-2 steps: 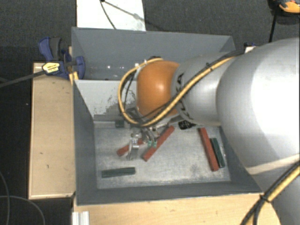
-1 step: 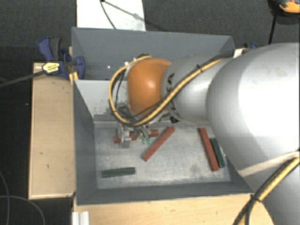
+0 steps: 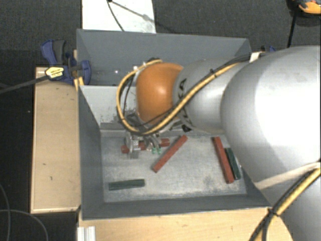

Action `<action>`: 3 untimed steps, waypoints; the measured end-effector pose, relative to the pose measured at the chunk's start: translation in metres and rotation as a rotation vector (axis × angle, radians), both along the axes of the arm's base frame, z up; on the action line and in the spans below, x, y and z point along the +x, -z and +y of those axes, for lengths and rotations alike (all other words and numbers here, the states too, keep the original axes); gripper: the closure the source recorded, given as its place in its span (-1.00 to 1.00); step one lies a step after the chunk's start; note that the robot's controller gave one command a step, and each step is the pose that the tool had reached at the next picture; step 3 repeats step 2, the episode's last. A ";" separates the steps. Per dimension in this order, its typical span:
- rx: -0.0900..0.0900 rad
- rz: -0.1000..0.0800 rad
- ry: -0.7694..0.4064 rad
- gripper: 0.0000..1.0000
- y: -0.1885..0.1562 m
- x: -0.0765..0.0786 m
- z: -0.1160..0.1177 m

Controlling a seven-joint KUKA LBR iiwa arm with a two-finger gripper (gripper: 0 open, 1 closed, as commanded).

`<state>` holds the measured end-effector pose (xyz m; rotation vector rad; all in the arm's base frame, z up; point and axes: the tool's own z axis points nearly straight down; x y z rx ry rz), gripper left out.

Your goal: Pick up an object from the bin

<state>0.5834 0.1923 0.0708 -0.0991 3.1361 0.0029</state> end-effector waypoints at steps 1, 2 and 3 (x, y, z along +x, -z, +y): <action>-0.003 0.009 -0.003 1.00 -0.045 -0.004 -0.001; -0.001 -0.003 -0.039 1.00 -0.081 -0.016 0.041; -0.001 -0.003 -0.039 1.00 -0.081 -0.016 0.041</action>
Offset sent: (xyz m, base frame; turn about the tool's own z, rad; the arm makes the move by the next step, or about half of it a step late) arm -0.0240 0.0568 0.0855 -0.0531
